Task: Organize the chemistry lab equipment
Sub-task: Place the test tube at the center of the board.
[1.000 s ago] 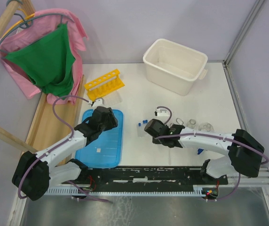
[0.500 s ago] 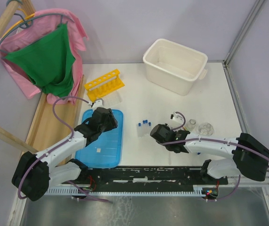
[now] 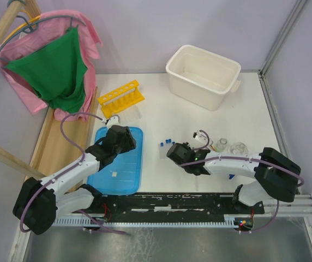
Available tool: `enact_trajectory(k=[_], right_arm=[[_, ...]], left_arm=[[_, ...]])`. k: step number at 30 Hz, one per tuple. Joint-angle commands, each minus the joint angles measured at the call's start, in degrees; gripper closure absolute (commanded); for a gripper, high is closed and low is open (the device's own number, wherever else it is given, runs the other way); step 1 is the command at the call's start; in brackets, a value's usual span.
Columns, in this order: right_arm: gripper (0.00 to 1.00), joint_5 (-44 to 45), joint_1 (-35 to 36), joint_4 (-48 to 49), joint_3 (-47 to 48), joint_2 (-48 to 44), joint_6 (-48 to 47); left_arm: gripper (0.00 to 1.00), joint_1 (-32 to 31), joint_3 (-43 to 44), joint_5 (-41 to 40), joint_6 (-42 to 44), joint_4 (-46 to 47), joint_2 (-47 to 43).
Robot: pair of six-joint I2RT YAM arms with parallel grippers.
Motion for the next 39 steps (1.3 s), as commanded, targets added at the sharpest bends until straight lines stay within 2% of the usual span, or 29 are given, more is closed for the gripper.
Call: enact_trajectory(k=[1,13,21,23,25,28,35,39], right_arm=[[0.84,0.44,0.63,0.94,2.46,1.46,3.06],[0.79,2.64,3.33,-2.74,3.59,1.31,6.27],[0.78,5.62,5.75,-6.34,0.7,-0.58,11.3],[0.74,5.75,6.32,-6.55,-0.07,-0.96,11.9],[0.65,5.96,6.85,-6.74,-0.46,-1.15,12.09],[0.57,6.69,7.81,-7.9,-0.03,-1.54,11.82],[0.53,13.33,10.4,-16.19,4.05,-4.54,9.52],[0.53,23.14,10.29,-28.65,8.49,-7.97,4.14]], left_arm=[[0.4,-0.34,0.12,0.13,-0.51,2.23,-1.35],[0.4,-0.26,-0.31,0.3,-0.5,2.56,-1.08],[0.4,-0.36,-0.94,0.54,-0.57,2.94,-1.13],[0.4,-0.34,-0.92,0.77,-0.56,3.1,-0.75],[0.4,-0.32,-0.82,0.99,-0.54,3.29,-0.44],[0.4,-0.37,-0.97,1.16,-0.75,3.41,-0.39],[0.4,-0.34,-1.26,1.05,-0.86,3.35,-0.99],[0.4,-0.33,-1.63,1.16,-0.77,3.26,-1.22]])
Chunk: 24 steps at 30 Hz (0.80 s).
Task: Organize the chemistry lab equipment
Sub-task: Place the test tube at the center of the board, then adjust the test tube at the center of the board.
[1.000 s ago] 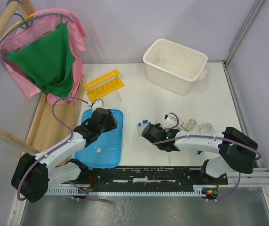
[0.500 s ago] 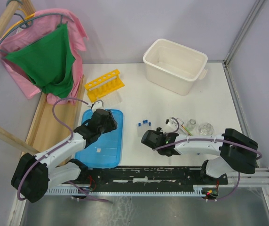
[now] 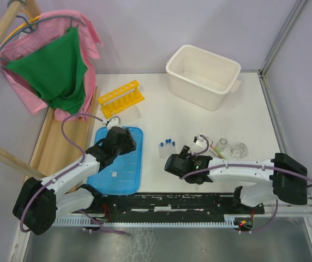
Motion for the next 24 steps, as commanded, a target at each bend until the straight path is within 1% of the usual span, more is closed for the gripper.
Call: enact_trajectory(k=[1,3,4,6,8,10,11,12,15,17,18,19,21,24], right_arm=[[0.51,17.97,0.1,-17.58,7.17,-5.03,-5.83],[0.5,22.29,-0.56,-24.29,10.28,-5.16,-11.6],[0.49,23.86,-0.78,-24.62,11.36,-4.98,-15.15],[0.43,23.74,-2.42,-22.53,12.95,-3.79,-32.03],[0.38,19.73,-4.58,-19.09,13.61,-1.84,-46.06],[0.37,12.53,-7.85,-17.19,14.19,0.43,-54.97],[0.37,7.13,-9.98,-15.56,14.04,1.51,-59.35],[0.37,0.95,-12.13,-14.95,14.14,2.46,-61.59],[0.39,-9.21,-17.22,-11.7,13.23,4.16,-66.69],[0.43,-14.48,-20.03,-8.81,12.54,4.63,-68.81],[0.48,-16.58,-21.14,-7.56,12.56,4.96,-69.65],[0.53,-18.81,-21.7,-6.7,12.77,5.33,-70.53],[0.58,-23.33,-21.94,-5.75,13.77,6.33,-72.17],[0.59,-33.14,-21.92,-3.61,14.66,8.4,-74.1]], left_arm=[[0.4,-0.29,-0.71,0.02,-0.83,2.96,-0.88],[0.4,-0.32,-1.36,0.28,-0.89,3.55,-0.86],[0.4,-0.34,-1.45,0.52,-0.93,3.7,-0.71],[0.4,-0.4,-1.79,0.96,-1.09,4.22,-0.44],[0.4,-0.5,-2.29,1.41,-1.13,4.8,-0.22],[0.4,-0.62,-2.56,1.59,-1.0,5.14,-0.06],[0.4,-0.64,-2.61,1.62,-0.84,5.25,-0.06],[0.4,-0.7,-2.68,1.62,-0.65,5.17,0.02],[0.4,-0.86,-2.61,1.86,0.0,4.77,-0.11],[0.4,-1.03,-2.47,1.95,0.47,4.39,-0.53],[0.4,-1.12,-2.45,1.97,0.64,4.23,-0.74],[0.4,-1.25,-2.4,2.23,0.82,4.07,-1.0],[0.42,-1.88,-2.01,3.01,1.4,3.79,-1.43],[0.48,-4.02,-0.86,6.47,2.1,3.53,-1.48]])
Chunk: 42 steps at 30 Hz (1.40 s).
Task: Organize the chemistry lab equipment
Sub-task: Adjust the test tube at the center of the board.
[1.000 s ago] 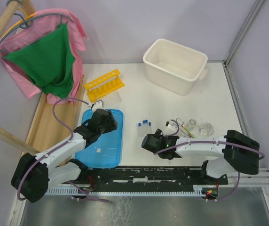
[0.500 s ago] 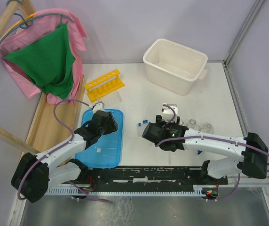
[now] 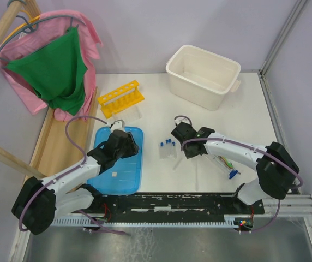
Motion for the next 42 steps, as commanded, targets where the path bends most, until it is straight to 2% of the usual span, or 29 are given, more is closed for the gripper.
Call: enact_trajectory(k=[1,3,5,8,11,17,24,33,42], right_arm=[[0.58,-17.76,0.2,5.86,2.26,3.02,-6.63],[0.57,-20.57,0.26,7.15,1.88,3.99,-6.75],[0.63,-21.05,0.29,8.77,1.29,4.59,-6.65],[0.74,-20.65,0.29,10.81,0.96,5.57,-6.53],[0.8,-18.12,0.27,10.86,1.78,6.24,-6.11],[0.84,-13.14,0.04,10.95,3.24,7.09,-6.11],[0.85,-13.92,-2.62,13.71,3.01,8.67,-5.59],[0.86,-22.4,-6.46,18.23,1.76,9.14,-4.85],[0.86,-26.11,-6.99,18.57,0.81,8.23,-3.01]], left_arm=[[0.49,-3.89,2.0,5.18,1.77,1.66,-1.07],[0.51,-8.92,2.54,5.29,1.33,2.24,-0.37],[0.54,-14.16,3.79,2.9,1.0,1.59,1.19],[0.67,-20.14,4.51,0.69,0.52,2.9,3.36],[0.8,-24.94,4.82,-0.36,0.26,5.61,5.24],[0.86,-32.38,5.79,-2.81,0.58,11.36,10.4],[0.86,-36.73,8.22,-4.65,1.56,17.54,15.47],[0.86,-38.07,9.23,-3.48,1.8,22.62,19.91],[0.86,-38.51,9.89,-1.68,0.73,25.29,24.95]])
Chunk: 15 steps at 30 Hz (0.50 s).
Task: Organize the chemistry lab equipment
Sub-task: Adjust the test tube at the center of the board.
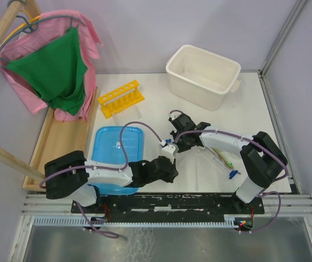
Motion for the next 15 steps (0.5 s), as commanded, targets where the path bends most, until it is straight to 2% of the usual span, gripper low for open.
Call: enact_trajectory(k=[1,15], right_arm=[[0.86,-2.22,-0.28,2.42,-0.89,-1.05,1.54],[0.86,-3.64,-2.09,4.36,-3.1,0.78,1.72]], left_arm=[[0.86,-0.75,2.35,0.39,0.64,4.48,2.13],[0.86,-0.85,2.46,0.43,0.3,5.94,5.99]])
